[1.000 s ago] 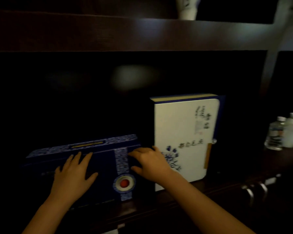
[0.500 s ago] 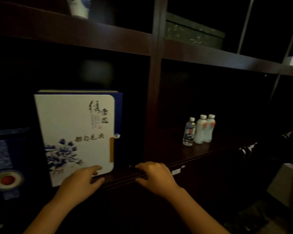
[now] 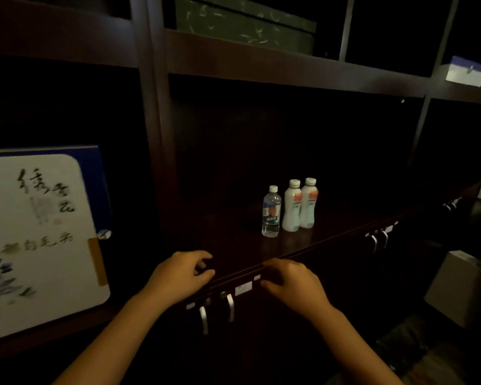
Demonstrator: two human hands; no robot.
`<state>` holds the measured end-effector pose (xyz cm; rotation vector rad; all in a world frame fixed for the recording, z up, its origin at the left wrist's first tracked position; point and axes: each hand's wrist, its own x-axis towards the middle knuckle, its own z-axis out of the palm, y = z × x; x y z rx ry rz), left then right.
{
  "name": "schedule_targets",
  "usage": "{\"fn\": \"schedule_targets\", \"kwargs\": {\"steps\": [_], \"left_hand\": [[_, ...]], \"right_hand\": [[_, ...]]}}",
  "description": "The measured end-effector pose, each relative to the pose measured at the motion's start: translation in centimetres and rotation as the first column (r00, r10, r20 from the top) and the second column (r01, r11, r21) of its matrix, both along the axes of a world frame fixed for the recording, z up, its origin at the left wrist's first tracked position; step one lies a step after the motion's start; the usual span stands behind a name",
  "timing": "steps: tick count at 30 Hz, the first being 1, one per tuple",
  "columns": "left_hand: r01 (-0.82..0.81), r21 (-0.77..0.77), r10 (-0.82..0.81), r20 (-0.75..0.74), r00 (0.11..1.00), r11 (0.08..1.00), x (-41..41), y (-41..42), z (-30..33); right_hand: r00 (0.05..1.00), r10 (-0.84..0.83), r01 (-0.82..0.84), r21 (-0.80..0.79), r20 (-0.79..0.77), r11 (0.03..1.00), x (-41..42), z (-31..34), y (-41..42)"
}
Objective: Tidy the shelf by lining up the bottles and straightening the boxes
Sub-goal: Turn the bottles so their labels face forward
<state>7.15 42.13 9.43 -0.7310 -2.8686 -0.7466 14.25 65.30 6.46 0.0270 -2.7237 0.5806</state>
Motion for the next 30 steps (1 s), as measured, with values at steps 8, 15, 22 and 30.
{"fn": "schedule_targets", "kwargs": {"steps": [8,15,22,30], "left_hand": [[0.020,0.041,-0.020,-0.002,1.000,0.999,-11.1,11.8,1.2],[-0.145,0.082,0.152,-0.098,0.983,0.986,-19.9,20.2,4.2],[-0.323,0.137,0.343,-0.164,0.925,0.936,-26.6,28.5,4.8],[-0.577,-0.090,0.569,-0.099,0.816,0.812,-30.8,34.4,4.3]], "right_hand": [[0.992,-0.122,0.122,0.011,-0.021,0.992,-9.8,2.8,11.6],[0.983,-0.139,0.138,-0.022,-0.118,0.990,-19.6,6.8,21.4],[0.975,0.047,-0.034,0.062,-0.215,0.998,-32.0,8.5,28.7],[0.957,0.286,-0.271,0.204,-0.044,0.941,-39.9,7.9,29.3]]}}
